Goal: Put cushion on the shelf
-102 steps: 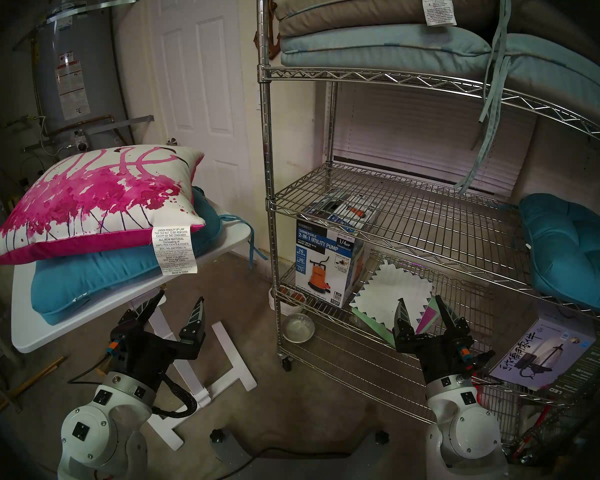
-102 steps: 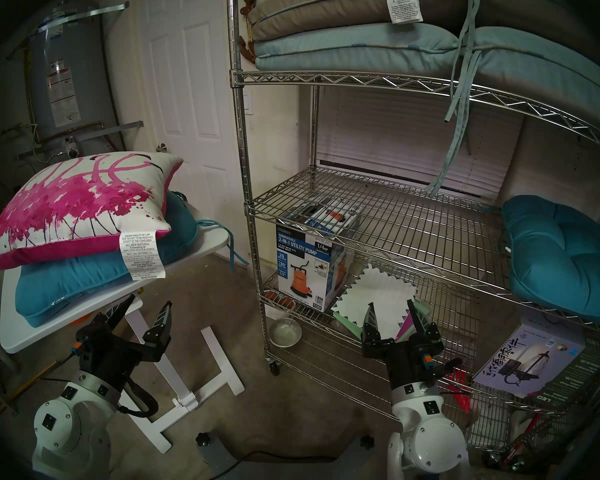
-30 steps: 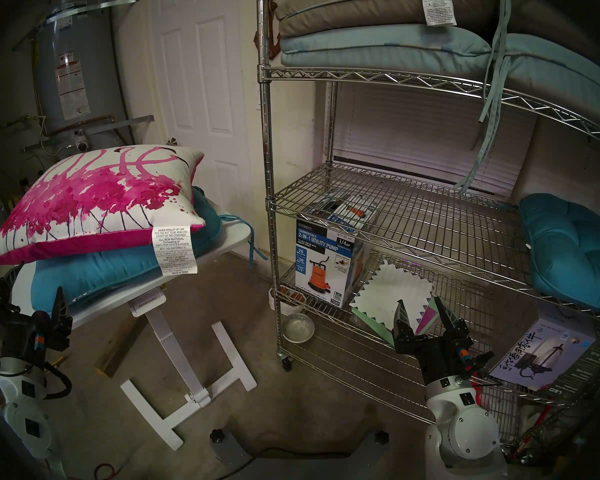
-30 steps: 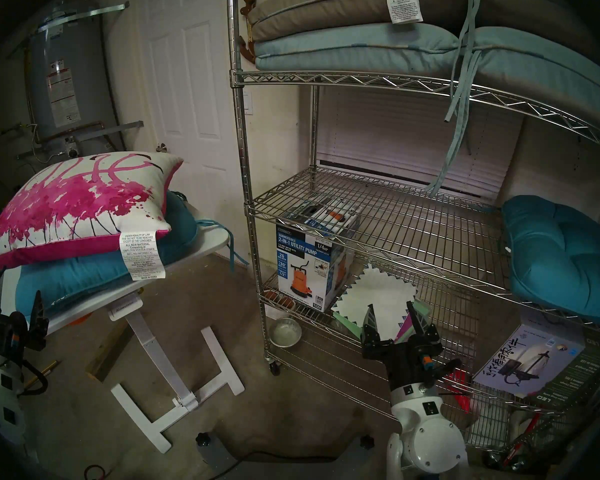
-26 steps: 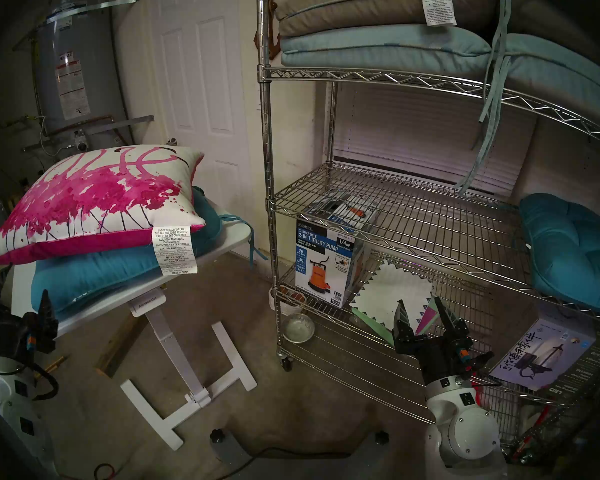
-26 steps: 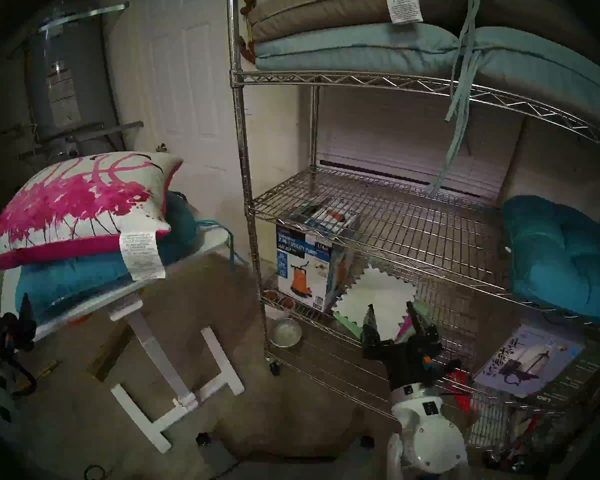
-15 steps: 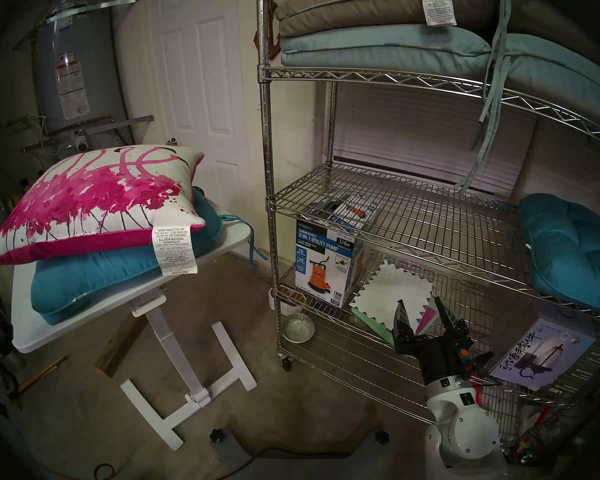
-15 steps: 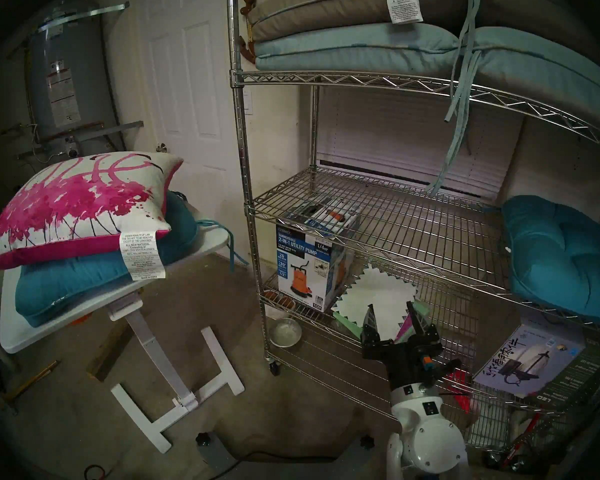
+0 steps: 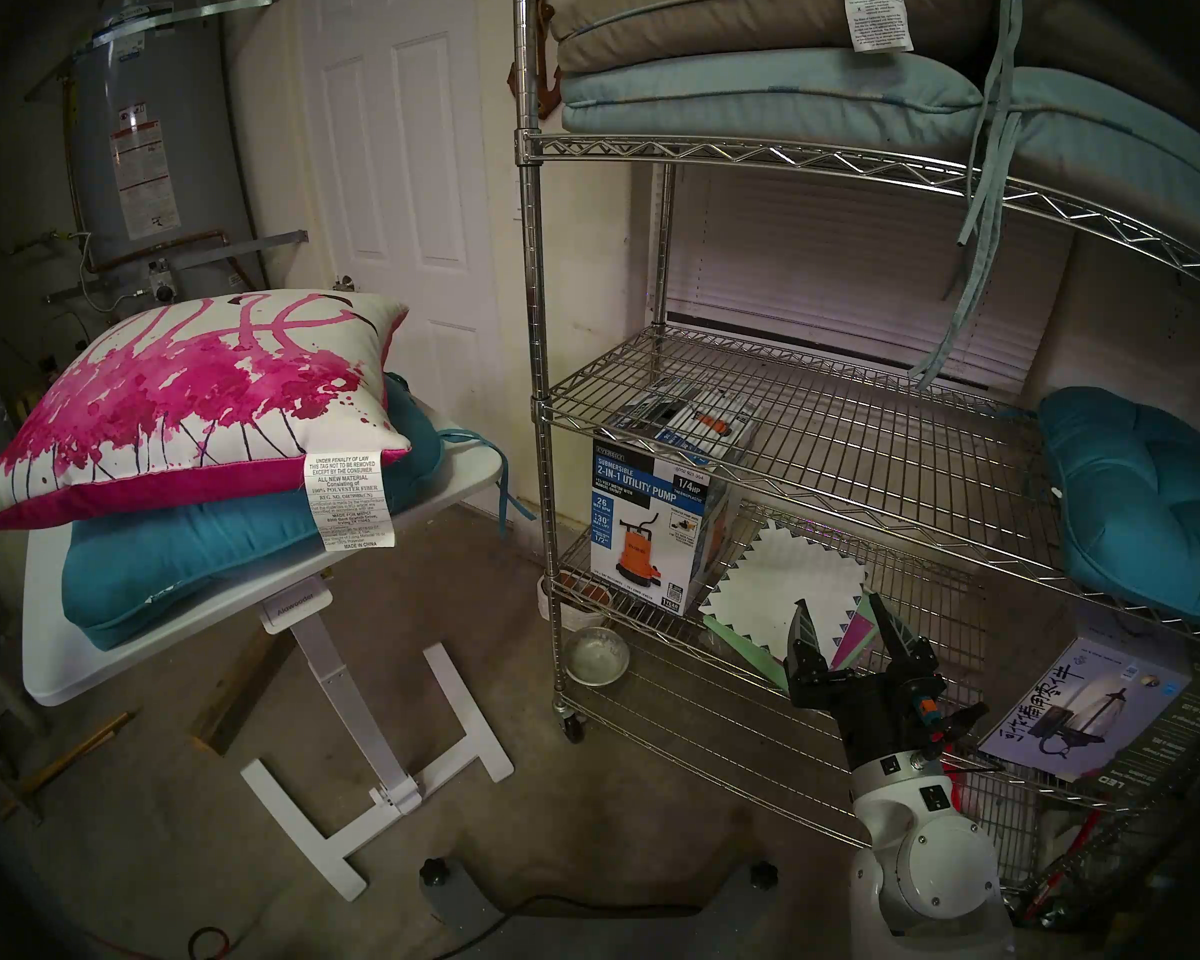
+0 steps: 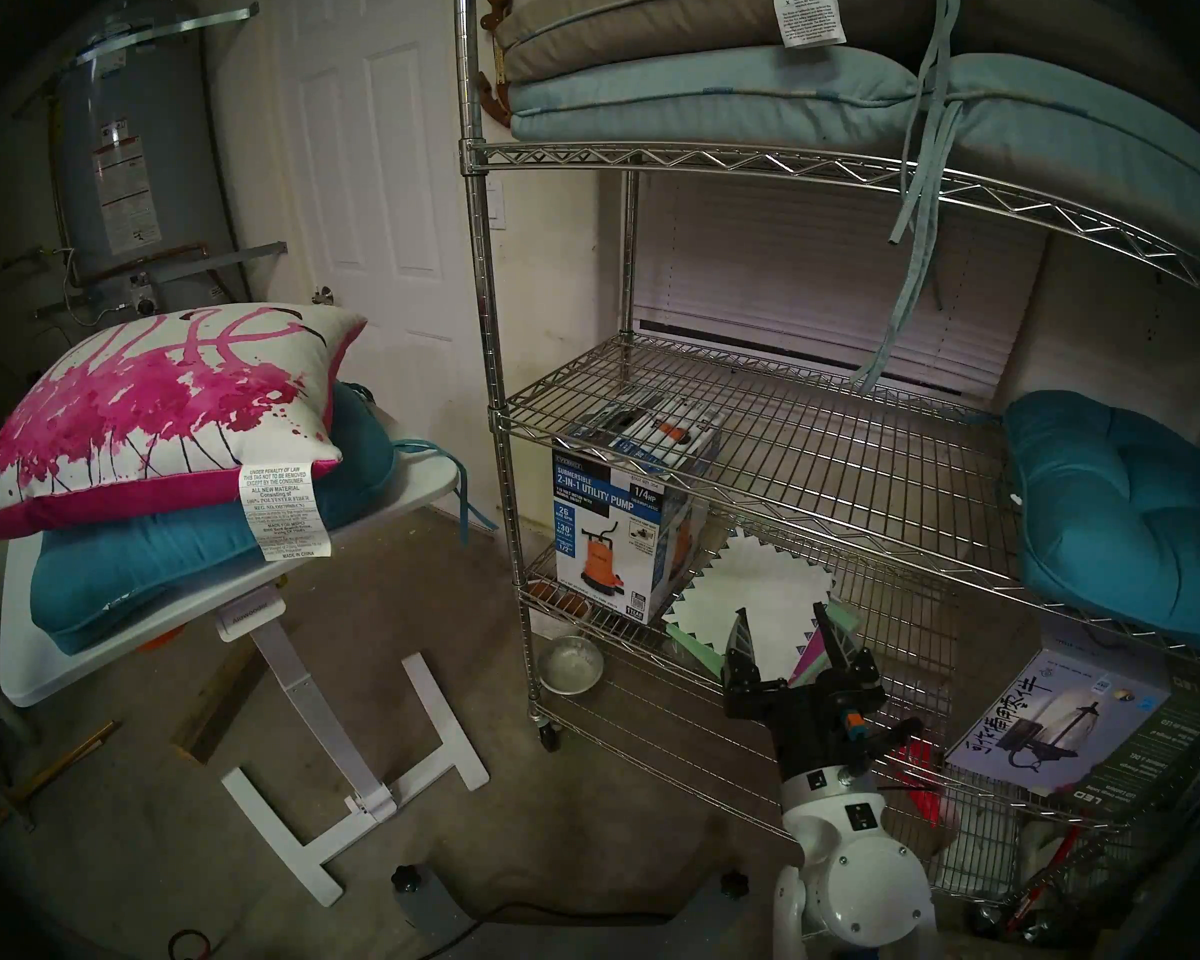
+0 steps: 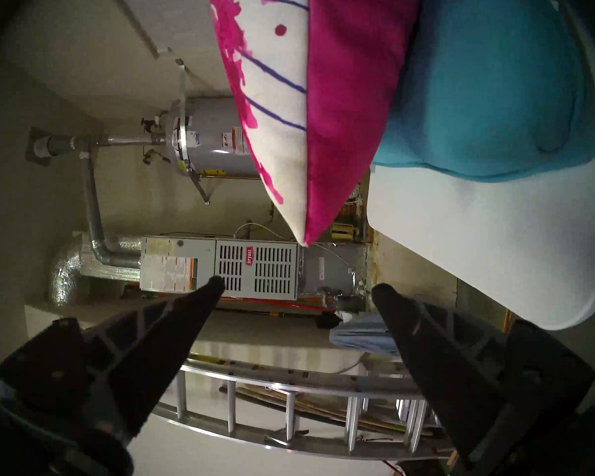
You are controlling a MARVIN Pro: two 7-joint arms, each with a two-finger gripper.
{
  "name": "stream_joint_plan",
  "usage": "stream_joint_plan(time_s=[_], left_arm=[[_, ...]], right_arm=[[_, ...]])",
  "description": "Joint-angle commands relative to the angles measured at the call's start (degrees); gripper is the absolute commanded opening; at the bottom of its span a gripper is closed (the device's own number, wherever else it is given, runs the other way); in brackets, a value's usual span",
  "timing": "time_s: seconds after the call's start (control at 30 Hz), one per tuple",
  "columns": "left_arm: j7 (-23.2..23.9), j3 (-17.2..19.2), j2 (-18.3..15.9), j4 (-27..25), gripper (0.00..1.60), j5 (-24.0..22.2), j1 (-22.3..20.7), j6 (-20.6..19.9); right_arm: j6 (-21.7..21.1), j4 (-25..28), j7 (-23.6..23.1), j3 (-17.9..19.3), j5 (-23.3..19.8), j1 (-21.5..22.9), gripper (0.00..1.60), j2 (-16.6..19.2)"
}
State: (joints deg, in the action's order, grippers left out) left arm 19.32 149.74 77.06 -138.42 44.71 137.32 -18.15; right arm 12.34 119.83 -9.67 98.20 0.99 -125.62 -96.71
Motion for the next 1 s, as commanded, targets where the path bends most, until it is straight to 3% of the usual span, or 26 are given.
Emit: stream_joint_plan(time_s=[0.0, 0.5, 0.97], left_arm=[[2.83, -1.01, -6.33, 2.04, 1.60, 3.63, -5.90, -0.25], [7.00, -4.07, -15.28, 9.42, 1.60, 7.30, -11.70, -1.74], [7.28, -13.97, -20.73, 11.02, 1.60, 9.05, -18.65, -4.52]], right_arm=[[0.26, 1.30, -0.07, 0.01, 0.03, 0.17, 1.60, 0.11], [0.23, 1.35, -0.08, 0.01, 0.03, 0.14, 1.60, 0.10], [0.23, 1.35, -0.08, 0.01, 0.03, 0.14, 1.60, 0.10]])
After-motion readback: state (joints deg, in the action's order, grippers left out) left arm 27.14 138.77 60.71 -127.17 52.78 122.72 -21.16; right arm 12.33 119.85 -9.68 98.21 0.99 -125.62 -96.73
